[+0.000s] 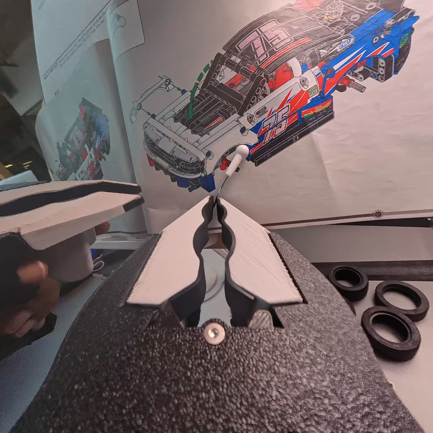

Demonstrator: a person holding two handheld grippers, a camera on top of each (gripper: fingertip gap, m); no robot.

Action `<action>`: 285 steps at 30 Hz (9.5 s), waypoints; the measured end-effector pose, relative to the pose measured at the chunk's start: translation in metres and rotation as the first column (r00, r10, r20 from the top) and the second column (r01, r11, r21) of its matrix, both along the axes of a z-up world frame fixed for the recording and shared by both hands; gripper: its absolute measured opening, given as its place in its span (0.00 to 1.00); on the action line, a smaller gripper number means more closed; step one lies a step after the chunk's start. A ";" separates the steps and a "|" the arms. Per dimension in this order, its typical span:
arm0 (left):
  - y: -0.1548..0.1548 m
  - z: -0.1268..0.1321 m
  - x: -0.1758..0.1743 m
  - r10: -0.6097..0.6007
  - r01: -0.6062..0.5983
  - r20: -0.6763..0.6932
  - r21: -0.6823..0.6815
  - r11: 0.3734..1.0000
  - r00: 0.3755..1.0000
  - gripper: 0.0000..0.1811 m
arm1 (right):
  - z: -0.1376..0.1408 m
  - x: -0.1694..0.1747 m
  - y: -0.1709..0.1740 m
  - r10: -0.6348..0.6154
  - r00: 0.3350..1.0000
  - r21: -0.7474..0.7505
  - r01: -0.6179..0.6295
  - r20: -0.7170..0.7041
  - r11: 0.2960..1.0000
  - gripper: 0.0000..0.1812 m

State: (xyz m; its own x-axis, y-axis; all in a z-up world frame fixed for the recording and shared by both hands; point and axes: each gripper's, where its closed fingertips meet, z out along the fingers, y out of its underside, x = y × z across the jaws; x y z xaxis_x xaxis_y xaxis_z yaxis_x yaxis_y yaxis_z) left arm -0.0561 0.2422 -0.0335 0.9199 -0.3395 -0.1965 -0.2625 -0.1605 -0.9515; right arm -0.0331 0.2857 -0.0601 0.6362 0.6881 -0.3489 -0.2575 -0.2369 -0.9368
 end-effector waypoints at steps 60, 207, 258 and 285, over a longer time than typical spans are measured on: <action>-0.028 -0.032 -0.095 0.193 -0.192 0.087 -0.023 0.981 0.977 0.09 | 0.012 -0.033 -0.015 -0.093 0.827 0.537 -0.270 0.554 0.799 0.01; -0.210 -0.085 -0.089 0.142 -0.195 0.283 0.168 0.966 0.948 0.38 | 0.110 -0.037 -0.013 -0.055 0.982 0.483 -0.040 0.182 0.875 0.02; -0.203 -0.106 -0.093 0.168 -0.198 0.277 0.087 0.976 0.946 0.35 | 0.045 0.027 0.042 -0.153 0.958 0.386 0.049 0.244 0.921 0.00; -0.203 -0.107 -0.088 0.140 -0.168 0.276 0.079 0.983 0.951 0.35 | -0.030 0.044 -0.075 0.249 0.824 0.302 -0.442 0.510 0.845 0.14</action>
